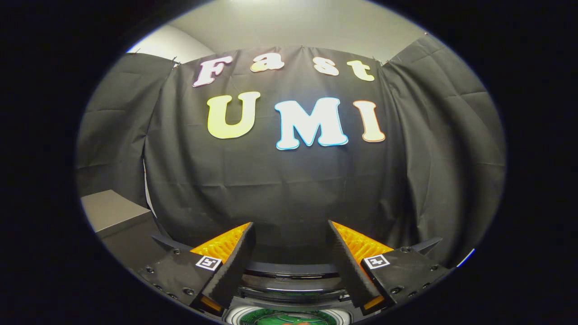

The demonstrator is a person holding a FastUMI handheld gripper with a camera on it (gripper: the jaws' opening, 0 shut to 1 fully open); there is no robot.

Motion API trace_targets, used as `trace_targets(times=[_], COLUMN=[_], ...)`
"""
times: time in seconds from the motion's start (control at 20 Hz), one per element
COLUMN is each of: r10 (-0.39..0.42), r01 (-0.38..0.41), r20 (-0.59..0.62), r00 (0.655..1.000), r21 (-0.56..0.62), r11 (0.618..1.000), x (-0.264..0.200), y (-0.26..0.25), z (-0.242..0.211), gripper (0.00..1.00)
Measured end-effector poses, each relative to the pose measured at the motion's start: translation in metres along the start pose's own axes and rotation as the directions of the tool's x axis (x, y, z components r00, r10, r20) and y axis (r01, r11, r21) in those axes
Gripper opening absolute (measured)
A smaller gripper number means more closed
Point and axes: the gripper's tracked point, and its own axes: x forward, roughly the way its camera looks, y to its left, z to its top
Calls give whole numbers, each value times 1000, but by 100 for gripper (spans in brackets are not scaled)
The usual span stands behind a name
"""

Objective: Put the clothes into the washing machine and then close the washing machine lid.

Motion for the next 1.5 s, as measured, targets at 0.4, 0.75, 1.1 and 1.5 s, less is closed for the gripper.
trace_targets(times=[0.4,0.75,1.1,1.5], r10=[4,-12,-23,-25], r01=[-4,14,25,25], r20=[51,115,153,-3], r00=[999,993,988,1000], r21=[-11,-11,-12,-16], r11=[1000,1000,1000,1000], x=[-34,-61,-80,-135], y=[2,4,6,14], z=[-10,-21,-31,-133], gripper=[98,98,98,98])
